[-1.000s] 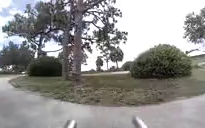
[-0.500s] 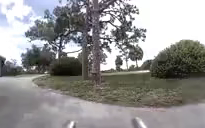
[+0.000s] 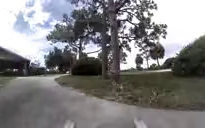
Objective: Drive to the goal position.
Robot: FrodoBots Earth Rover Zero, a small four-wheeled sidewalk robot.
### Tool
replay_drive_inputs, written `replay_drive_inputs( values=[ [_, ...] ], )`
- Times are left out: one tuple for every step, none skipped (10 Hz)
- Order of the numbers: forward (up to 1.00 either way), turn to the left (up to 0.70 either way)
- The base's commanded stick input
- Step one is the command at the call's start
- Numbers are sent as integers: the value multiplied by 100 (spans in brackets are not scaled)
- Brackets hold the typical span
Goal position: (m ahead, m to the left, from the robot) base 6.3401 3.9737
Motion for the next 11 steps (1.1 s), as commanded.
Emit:
replay_drive_inputs(
  values=[
    [0, 70],
    [0, 70],
    [0, 70],
    [0, 70],
    [0, 70],
    [0, 70],
    [0, 70],
    [0, 70],
    [2, 56],
    [11, 15],
    [70, 7]
  ],
)
